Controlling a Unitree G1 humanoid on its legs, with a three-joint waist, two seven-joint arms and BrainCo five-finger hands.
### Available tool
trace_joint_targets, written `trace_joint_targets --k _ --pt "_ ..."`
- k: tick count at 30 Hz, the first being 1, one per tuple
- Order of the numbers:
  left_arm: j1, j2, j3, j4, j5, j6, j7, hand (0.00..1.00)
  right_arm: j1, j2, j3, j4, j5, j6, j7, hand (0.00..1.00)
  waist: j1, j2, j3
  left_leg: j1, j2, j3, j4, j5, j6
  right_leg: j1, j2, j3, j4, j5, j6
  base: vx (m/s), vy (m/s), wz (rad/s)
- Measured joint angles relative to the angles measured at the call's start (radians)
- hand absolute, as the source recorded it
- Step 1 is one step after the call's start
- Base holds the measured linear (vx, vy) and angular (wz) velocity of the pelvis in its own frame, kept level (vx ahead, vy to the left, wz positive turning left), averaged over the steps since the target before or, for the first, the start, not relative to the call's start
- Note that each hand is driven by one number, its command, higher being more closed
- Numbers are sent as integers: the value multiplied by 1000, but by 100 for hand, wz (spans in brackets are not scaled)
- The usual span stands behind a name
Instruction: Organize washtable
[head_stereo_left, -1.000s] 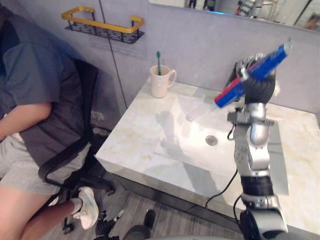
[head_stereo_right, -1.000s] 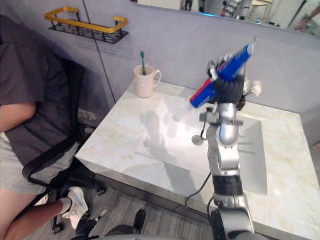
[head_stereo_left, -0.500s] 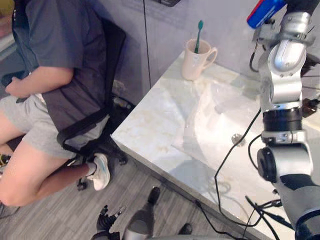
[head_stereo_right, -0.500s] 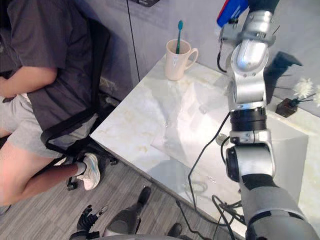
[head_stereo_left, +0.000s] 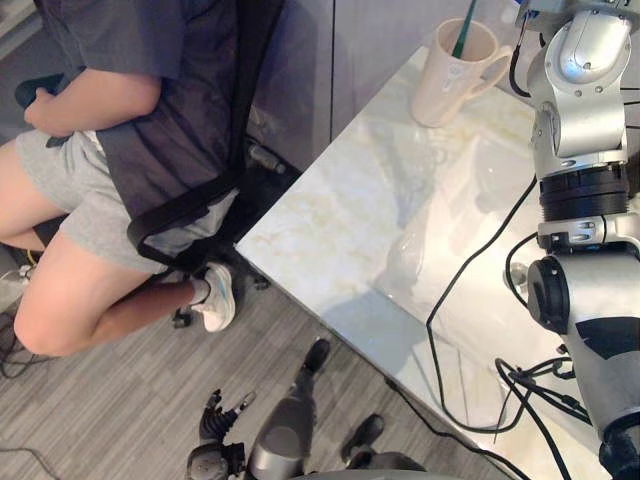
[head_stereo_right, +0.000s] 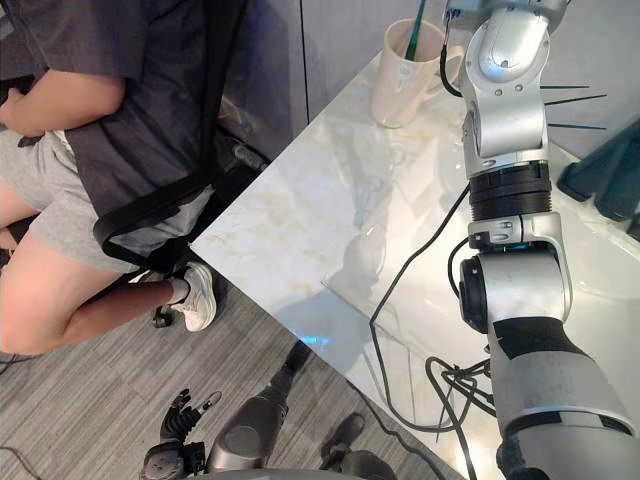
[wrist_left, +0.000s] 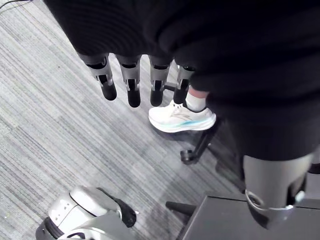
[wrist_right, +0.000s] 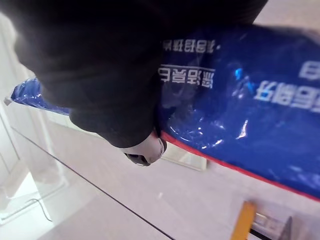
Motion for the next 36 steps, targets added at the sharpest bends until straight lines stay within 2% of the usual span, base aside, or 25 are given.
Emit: trace_joint_targets --k 5,10,17,18,36 --pt "0 2 -8 -3 -10 -3 1 0 -33 -1 31 52 0 4 -5 100 1 9 28 -8 -2 -16 0 2 -3 -1 3 -22 -2 -1 0 2 8 8" --pt "-1 10 -28 -5 -26 -4 1 0 -41 -6 41 70 0 19 -4 100 22 11 49 -14 -3 -20 0 2 -3 -4 4 -28 -3 -4 0 1 6 4" --pt "-5 19 -46 -4 -27 -4 2 0 -42 -14 73 84 0 21 -3 100 25 12 54 -32 -4 -32 0 5 -6 -17 6 -43 -2 -4 1 -1 6 4" --pt "-5 19 -46 -4 -27 -4 3 0 -42 -14 74 84 0 21 -3 0 25 12 54 -32 -4 -32 0 5 -6 -17 6 -44 -2 -4 1 0 0 0" --pt "-6 24 -69 -4 -45 -3 25 0 0 -6 72 100 -17 30 -11 0 20 12 54 -5 -2 -31 0 6 -9 4 5 -44 5 -9 -6 -4 1 0"
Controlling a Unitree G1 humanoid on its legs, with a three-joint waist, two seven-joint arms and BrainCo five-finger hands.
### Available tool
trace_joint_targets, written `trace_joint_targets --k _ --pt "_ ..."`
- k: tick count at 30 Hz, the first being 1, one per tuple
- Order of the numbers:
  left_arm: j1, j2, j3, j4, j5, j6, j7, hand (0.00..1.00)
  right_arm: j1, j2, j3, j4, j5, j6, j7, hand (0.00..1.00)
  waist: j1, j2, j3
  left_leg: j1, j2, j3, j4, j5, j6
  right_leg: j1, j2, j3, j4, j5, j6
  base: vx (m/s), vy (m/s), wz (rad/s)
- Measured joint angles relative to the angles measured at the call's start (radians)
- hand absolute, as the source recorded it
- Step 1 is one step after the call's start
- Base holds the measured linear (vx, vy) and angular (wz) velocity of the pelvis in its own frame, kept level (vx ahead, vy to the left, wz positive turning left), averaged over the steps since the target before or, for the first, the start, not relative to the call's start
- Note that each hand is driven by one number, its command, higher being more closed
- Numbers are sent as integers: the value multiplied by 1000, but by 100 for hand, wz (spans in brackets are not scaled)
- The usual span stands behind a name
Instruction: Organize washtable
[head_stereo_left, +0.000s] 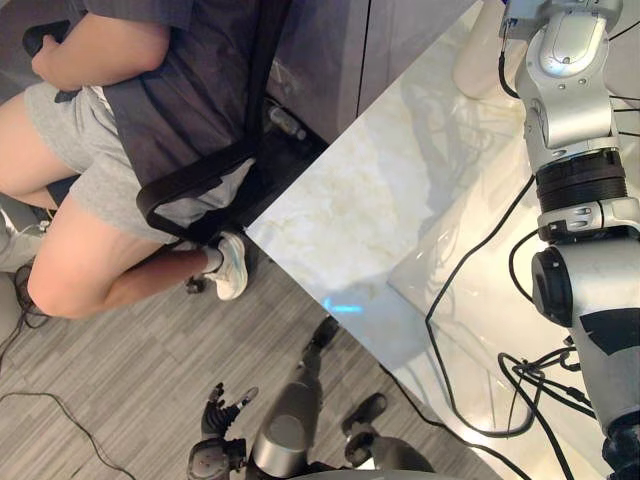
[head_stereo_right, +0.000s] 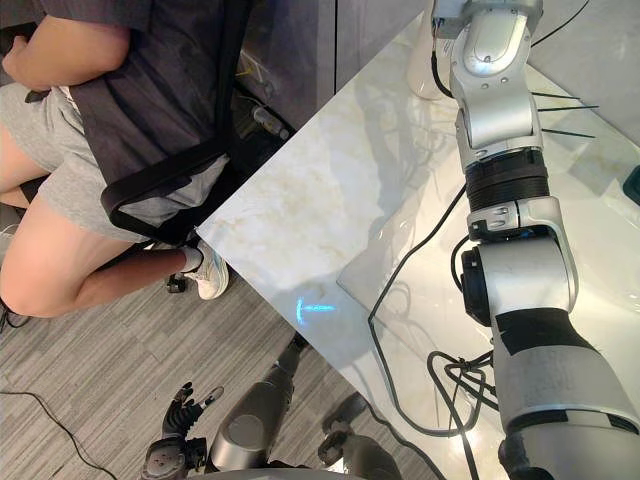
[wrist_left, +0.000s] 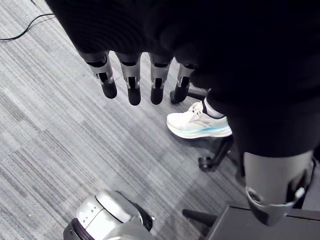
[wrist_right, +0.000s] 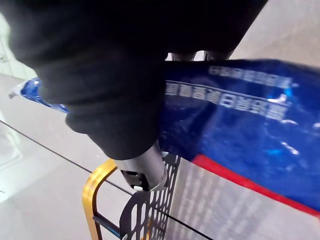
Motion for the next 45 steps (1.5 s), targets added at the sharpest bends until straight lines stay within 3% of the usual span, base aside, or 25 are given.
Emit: trace_joint_targets --k 11,23,25,28,30,35,37,40,43,45 --pt "-2 0 1 1 1 2 0 0 92 12 -22 -55 -29 1 -2 0 -6 -1 0 7 0 -4 0 1 0 5 -2 -3 13 -6 0 -8 5 1" --pt "-6 7 3 9 2 7 -7 0 168 8 -85 -276 -69 -1 -12 0 -53 -8 -5 37 1 -6 0 3 -2 36 0 -3 14 -6 1 -10 4 0" --pt "-6 13 4 13 3 8 -8 0 185 -12 -91 -319 -69 -9 -14 0 -59 -19 -14 39 2 -3 -1 3 -2 37 0 -1 13 -6 1 -23 4 -2" --pt "-5 21 30 27 3 12 -9 0 232 -62 -88 -409 -68 -13 1 0 -92 -62 -46 40 2 6 0 2 -3 38 0 5 11 -6 1 0 0 0" --pt "-5 23 41 28 3 15 -9 0 253 -102 -84 -465 -67 -20 17 0 -107 -75 -55 46 2 10 0 2 -3 42 -1 8 11 -6 1 -17 12 -9" --pt "7 34 80 49 20 25 -29 0 379 -312 -84 -673 -60 -97 96 0 -165 -116 -113 80 12 59 -1 -7 2 48 -5 56 11 -2 -2 -51 22 -26" --pt "16 35 82 70 21 26 -30 0 460 -357 -122 -741 -62 -123 112 0 -187 -127 -151 85 17 81 -1 -13 5 45 -7 77 10 1 -3 -42 21 -39" --pt "22 33 112 100 25 29 -31 0 632 -392 -305 -826 -73 -163 124 0 -229 -127 -207 111 23 122 -1 -21 10 48 -13 114 11 2 -4 -22 27 -39" --pt "33 24 133 116 27 29 -30 0 802 -391 -569 -846 -116 -168 100 0 -274 -115 -247 139 29 166 -1 -31 15 52 -19 160 13 9 -1 -20 31 -46" --pt "44 11 167 117 29 29 -30 0 952 -353 -813 -847 -150 -168 56 0 -311 -104 -271 156 34 204 -2 -36 19 53 -23 196 14 16 0 -28 29 -46"
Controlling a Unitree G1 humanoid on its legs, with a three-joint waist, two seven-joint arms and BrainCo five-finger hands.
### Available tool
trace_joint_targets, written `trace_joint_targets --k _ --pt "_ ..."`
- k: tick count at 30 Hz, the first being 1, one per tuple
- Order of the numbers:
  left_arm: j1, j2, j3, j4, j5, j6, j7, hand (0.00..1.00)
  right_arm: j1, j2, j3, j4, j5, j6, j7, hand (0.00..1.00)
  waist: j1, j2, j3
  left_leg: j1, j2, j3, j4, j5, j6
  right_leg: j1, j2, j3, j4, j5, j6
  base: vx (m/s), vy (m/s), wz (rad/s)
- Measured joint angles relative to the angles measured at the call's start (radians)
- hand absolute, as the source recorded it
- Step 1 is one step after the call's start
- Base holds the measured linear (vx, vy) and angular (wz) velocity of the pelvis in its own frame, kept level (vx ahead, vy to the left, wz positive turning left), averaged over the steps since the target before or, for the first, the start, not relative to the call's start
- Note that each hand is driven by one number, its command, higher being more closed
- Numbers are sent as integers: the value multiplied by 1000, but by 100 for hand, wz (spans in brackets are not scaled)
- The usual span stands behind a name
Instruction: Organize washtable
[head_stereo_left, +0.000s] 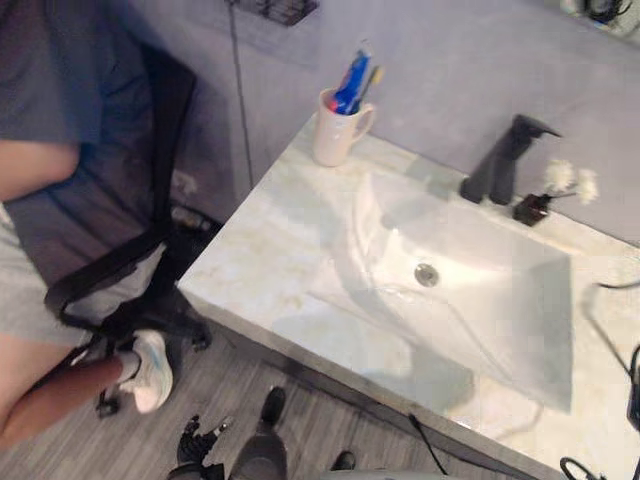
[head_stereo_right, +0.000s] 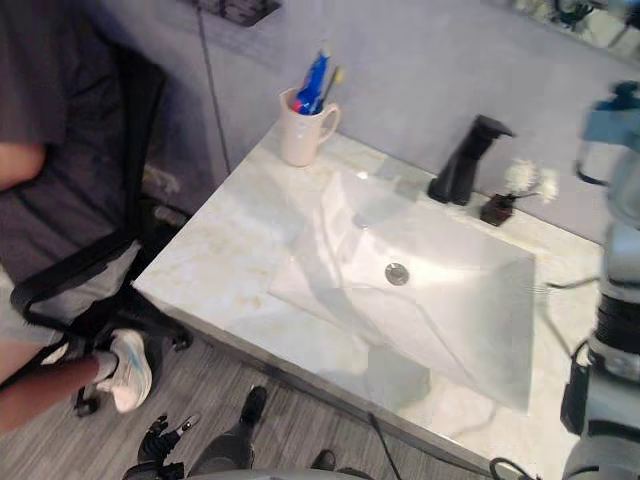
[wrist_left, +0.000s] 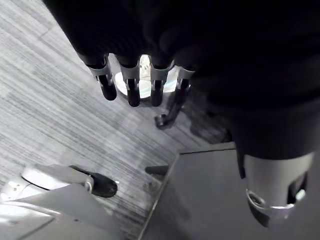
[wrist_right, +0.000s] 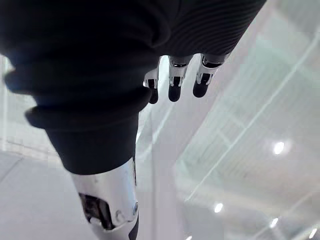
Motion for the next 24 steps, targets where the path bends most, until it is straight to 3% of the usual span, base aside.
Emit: trace_joint_targets --k 3,5,8,9,10,13,15,19,24 --pt "9 -18 37 33 2 0 1 0 160 142 -235 12 -10 7 -74 0 -49 19 -27 24 8 36 -1 -9 -1 1 -2 40 5 -3 4 -25 14 -43" --pt "13 -28 63 52 1 2 0 0 257 250 -299 53 3 8 -107 0 -70 30 -44 41 16 60 -5 -18 -1 3 -4 50 5 -4 6 -23 3 -47" --pt "12 -49 95 67 1 14 -4 0 422 421 -298 77 36 51 -108 0 -72 39 -61 68 19 90 -6 -36 -10 13 -14 37 8 -4 4 -24 6 -41" --pt "7 -72 122 66 0 17 -9 0 507 508 -294 69 38 70 -108 0 -73 53 -76 68 19 90 -6 -42 -11 14 -17 24 10 -4 4 0 0 0" --pt "6 -103 151 61 -3 18 -19 0 600 644 -274 70 38 122 -112 0 -74 74 -90 70 20 101 -6 -41 -10 15 -20 20 14 -5 4 30 -2 5" --pt "7 -122 159 53 -10 19 -18 0 661 792 -220 96 47 167 -129 0 -69 88 -93 81 24 110 0 -39 -6 21 -23 20 24 -7 8 26 -9 -2" --pt "6 -127 148 43 -16 22 -17 0 704 901 -117 203 92 186 -147 0 -65 90 -92 100 24 116 0 -45 0 28 -32 13 48 -19 19 20 -15 -3" --pt "-7 -141 79 36 -30 23 -17 0 721 915 65 428 162 206 -119 0 -53 102 -84 130 12 147 -5 -71 13 31 -65 3 100 -41 18 10 33 -13" --pt "-33 -124 18 36 -60 22 -16 0 699 912 198 800 262 203 44 0 -35 93 -58 147 -3 176 -6 -88 28 46 -91 -16 120 -55 31 15 16 -4"
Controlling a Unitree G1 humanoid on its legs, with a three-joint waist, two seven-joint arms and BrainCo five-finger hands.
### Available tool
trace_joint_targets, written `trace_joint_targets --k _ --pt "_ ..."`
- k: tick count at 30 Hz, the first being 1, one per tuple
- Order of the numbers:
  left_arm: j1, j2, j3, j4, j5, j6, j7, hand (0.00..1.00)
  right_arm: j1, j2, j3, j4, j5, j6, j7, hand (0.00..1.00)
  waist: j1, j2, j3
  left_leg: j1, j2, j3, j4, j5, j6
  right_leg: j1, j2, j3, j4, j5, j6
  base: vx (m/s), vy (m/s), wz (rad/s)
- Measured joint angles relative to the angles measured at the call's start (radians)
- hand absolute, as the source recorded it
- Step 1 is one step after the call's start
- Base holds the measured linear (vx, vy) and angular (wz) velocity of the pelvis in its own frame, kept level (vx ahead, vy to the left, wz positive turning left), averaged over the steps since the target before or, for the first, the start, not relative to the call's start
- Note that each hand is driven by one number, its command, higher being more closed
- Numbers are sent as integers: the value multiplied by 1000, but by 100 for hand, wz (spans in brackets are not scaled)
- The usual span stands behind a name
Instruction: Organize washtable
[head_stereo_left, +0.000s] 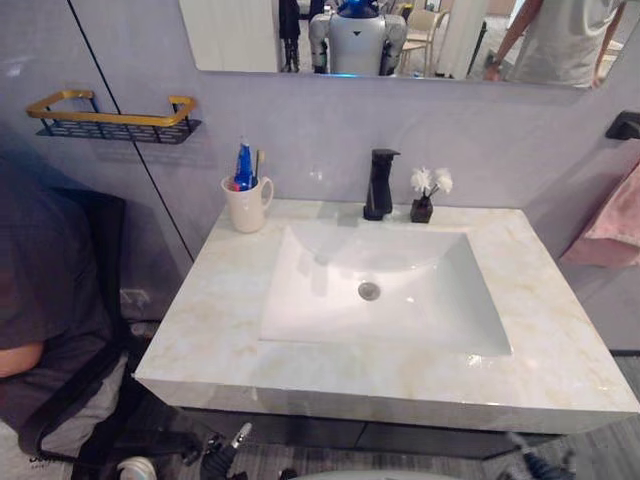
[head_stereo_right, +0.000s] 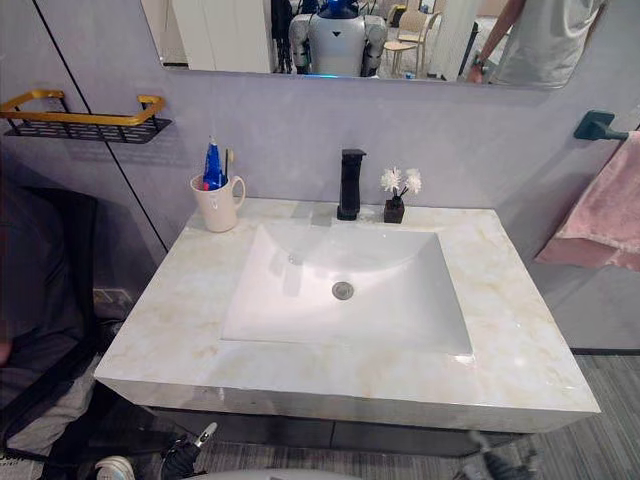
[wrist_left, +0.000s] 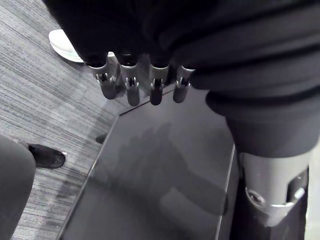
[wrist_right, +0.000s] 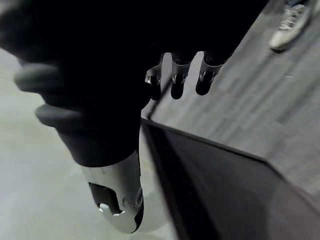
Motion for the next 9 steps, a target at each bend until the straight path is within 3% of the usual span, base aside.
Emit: trace_joint_targets --k 3,6,9 --pt "-10 1 -14 1 -10 -2 2 0 -13 -2 54 134 24 8 91 0 4 4 24 6 -16 1 0 -7 2 16 -15 -16 -1 -7 13 62 15 15" --pt "-17 12 -52 2 -11 -3 12 0 -14 -2 57 200 22 19 140 0 23 3 27 14 -32 -4 0 -3 6 24 -29 -19 -2 -4 28 139 17 7" --pt "-23 35 -89 6 -10 -8 17 0 -28 -3 95 248 14 24 163 0 23 -12 50 26 -42 -12 0 -2 6 54 -32 -23 -20 -3 30 125 -8 14"
